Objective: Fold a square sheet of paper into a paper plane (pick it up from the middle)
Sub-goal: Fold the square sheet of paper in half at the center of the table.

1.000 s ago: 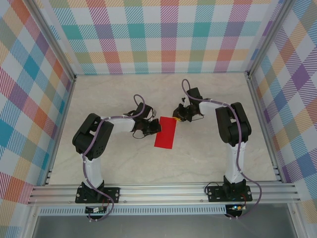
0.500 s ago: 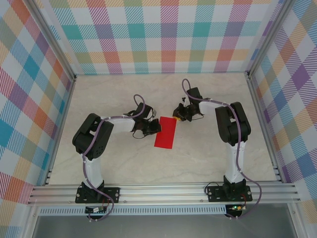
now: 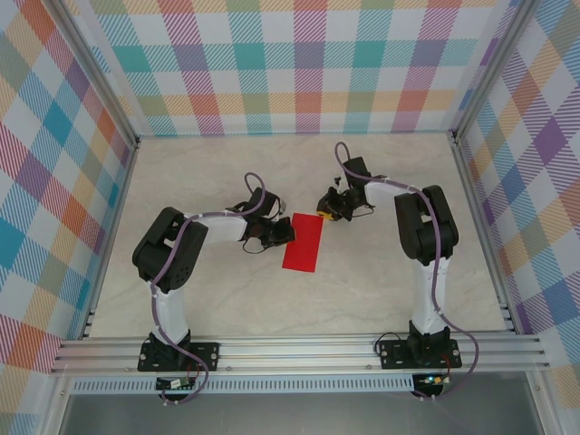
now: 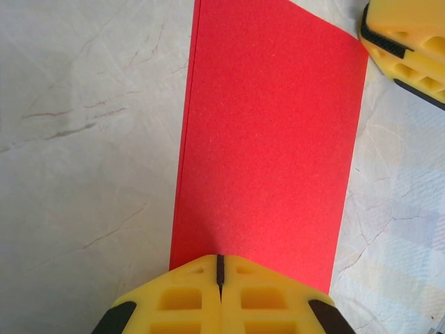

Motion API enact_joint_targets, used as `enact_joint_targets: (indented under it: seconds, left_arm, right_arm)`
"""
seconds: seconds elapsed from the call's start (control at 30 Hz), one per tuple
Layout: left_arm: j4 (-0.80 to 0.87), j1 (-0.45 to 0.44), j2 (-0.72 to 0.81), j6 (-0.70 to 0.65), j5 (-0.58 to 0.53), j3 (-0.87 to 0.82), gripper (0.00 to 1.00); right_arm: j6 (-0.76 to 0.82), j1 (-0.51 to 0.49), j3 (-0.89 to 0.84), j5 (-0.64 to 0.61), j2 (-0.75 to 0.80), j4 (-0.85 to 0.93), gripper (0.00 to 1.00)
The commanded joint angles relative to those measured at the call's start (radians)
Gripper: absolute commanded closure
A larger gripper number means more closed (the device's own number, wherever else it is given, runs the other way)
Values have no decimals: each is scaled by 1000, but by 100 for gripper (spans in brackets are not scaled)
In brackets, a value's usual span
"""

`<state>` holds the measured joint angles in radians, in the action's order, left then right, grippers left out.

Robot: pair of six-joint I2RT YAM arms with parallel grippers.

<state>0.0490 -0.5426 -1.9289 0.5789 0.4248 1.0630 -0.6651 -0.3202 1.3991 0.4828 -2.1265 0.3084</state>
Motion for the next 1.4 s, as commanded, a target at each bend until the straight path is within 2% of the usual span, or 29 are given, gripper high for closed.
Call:
enact_joint_targets:
  seconds: [0.0, 0.33, 0.6, 0.8, 0.9, 1.0, 1.23, 1.37]
  left_arm:
    - [164, -17, -33, -19, -79, -51, 100]
    - [169, -16, -39, -20, -78, -41, 100]
    - [169, -17, -43, -19, -80, -43, 100]
    - [170, -17, -41, -19, -78, -44, 100]
    - [175, -17, -35, -19, -80, -41, 100]
    - [186, -17, -36, -23, -83, -37, 100]
    - [195, -17, -35, -30, -84, -34, 100]
    - [192, -17, -30, -29, -91, -42, 100]
  right_arm:
    - [6, 7, 12, 41, 70, -7, 83]
    - [-28, 4, -77, 67, 15, -91, 83]
    - [28, -6, -70, -55, 2, -3, 83]
    - [38, -8, -104, -9, 101, -24, 83]
    - [19, -8, -215, 45, 206, -101, 82]
    - [-31, -22, -316, 138, 250, -193, 82]
    - [-74, -96, -417, 149, 289, -253, 82]
    - [-82, -136, -496, 105, 310, -265, 82]
